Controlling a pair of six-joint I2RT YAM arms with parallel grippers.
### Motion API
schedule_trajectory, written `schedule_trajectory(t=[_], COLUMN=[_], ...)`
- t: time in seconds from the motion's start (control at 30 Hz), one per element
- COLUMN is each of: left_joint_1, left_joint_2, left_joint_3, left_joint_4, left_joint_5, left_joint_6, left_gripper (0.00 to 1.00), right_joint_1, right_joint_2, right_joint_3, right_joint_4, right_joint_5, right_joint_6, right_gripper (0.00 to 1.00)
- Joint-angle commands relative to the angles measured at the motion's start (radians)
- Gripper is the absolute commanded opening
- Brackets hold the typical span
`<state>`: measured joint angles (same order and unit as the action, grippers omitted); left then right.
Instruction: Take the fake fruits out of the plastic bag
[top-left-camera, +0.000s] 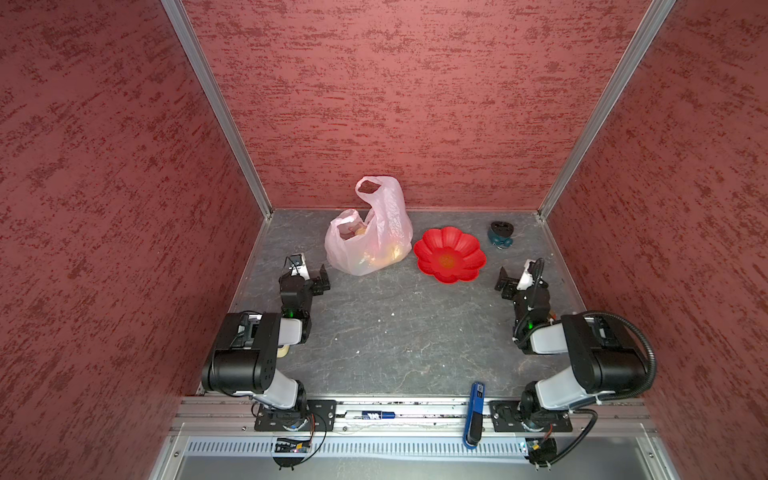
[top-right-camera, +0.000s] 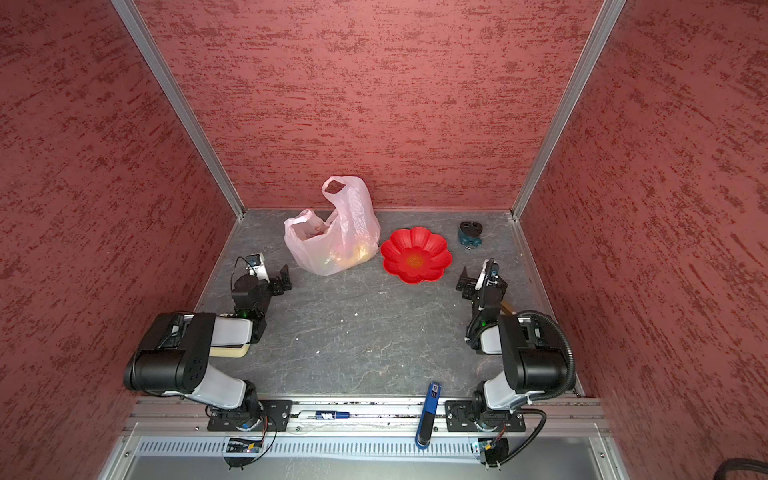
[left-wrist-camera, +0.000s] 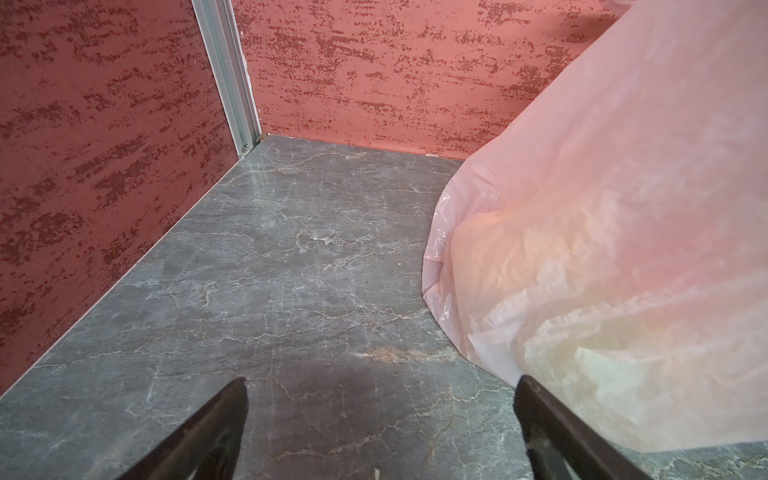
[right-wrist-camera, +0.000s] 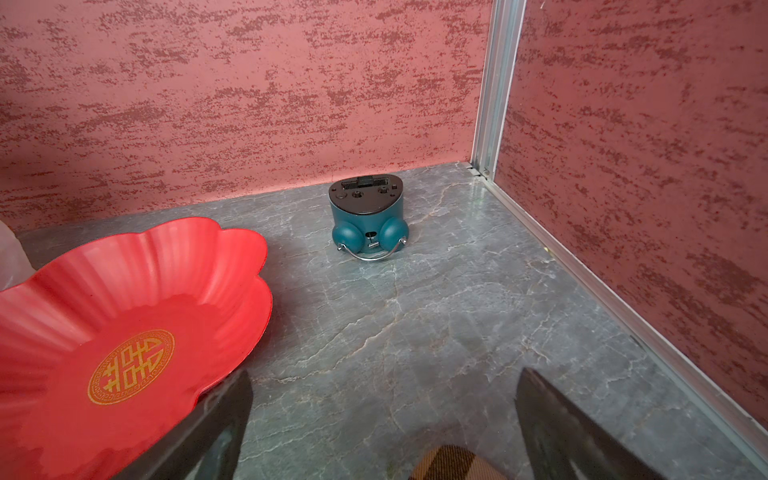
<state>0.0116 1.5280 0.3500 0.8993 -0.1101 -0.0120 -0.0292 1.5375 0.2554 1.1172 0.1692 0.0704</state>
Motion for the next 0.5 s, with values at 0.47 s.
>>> schedule_trajectory(t=[0.47], left_joint_1=[0.079], left_joint_2=[-0.39], left_joint_3=[0.276], left_joint_4=[-0.719], left_joint_5=[0.008], left_joint_6=[-0.304], left_gripper=[0.99], right_joint_1=[-0.005], right_joint_2=[-0.396], right_joint_3=[0.328], right_joint_4=[-0.862], right_joint_5=[0.323], right_joint_6=[0.337], right_gripper=[0.99])
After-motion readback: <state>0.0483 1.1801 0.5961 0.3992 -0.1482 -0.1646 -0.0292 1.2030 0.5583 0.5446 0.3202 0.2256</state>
